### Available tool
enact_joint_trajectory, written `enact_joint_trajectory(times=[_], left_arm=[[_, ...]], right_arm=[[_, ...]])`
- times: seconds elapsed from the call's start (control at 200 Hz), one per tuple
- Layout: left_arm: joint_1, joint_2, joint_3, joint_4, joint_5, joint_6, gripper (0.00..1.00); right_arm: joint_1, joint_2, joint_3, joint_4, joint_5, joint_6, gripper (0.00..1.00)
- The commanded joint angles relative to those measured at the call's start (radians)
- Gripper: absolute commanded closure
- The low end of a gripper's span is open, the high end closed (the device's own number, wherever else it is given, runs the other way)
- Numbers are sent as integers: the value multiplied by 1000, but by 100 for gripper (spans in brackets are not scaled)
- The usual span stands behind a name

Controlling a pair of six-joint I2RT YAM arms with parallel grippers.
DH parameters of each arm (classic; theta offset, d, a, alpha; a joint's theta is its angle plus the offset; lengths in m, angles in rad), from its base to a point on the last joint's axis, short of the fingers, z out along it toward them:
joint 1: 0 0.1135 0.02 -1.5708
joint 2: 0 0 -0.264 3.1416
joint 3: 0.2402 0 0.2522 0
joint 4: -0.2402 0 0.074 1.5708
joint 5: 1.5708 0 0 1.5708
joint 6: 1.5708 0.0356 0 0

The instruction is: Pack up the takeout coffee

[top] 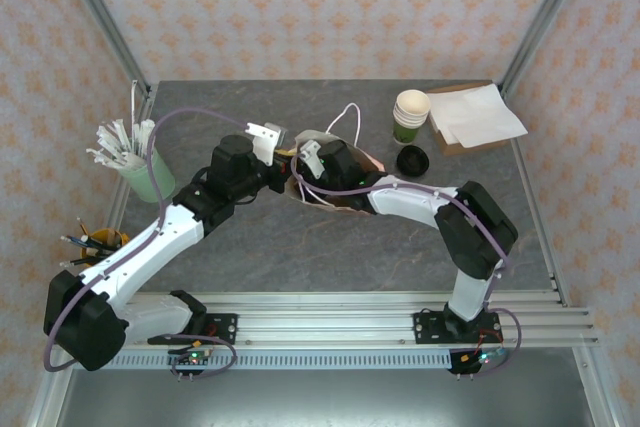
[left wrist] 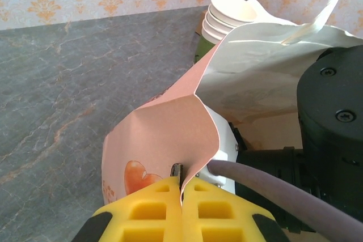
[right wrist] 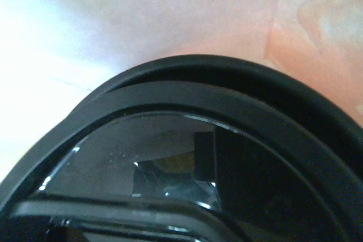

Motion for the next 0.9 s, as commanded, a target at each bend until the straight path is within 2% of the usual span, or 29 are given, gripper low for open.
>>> enact_joint_trajectory(times=[0.0, 0.2, 0.385, 0.586, 0.676, 0.716, 0.896], left_arm=[[-1, -4, -20, 8, 2, -23, 100], [-1, 9, 11, -29, 5, 18, 100], [-1, 13, 15, -29, 1, 26, 100], [0, 25, 27, -28, 4, 34, 100], [-1, 25, 29, -25, 1, 35, 100], [0, 24, 29, -26, -2, 35, 100], [-1, 14, 30, -43, -13, 45, 100]], right_arm=[[-2, 52, 8, 56, -21, -24, 55], [-26, 118, 12, 16, -50, -44, 52], [-35, 114, 73, -127, -47, -125, 32], [-43, 73, 133, -206, -137, -133, 26], [-43, 50, 146, -201, -146, -128, 13], [-43, 40, 151, -195, -139, -126, 0], [-44, 11, 169, -192, -106, -157, 1]])
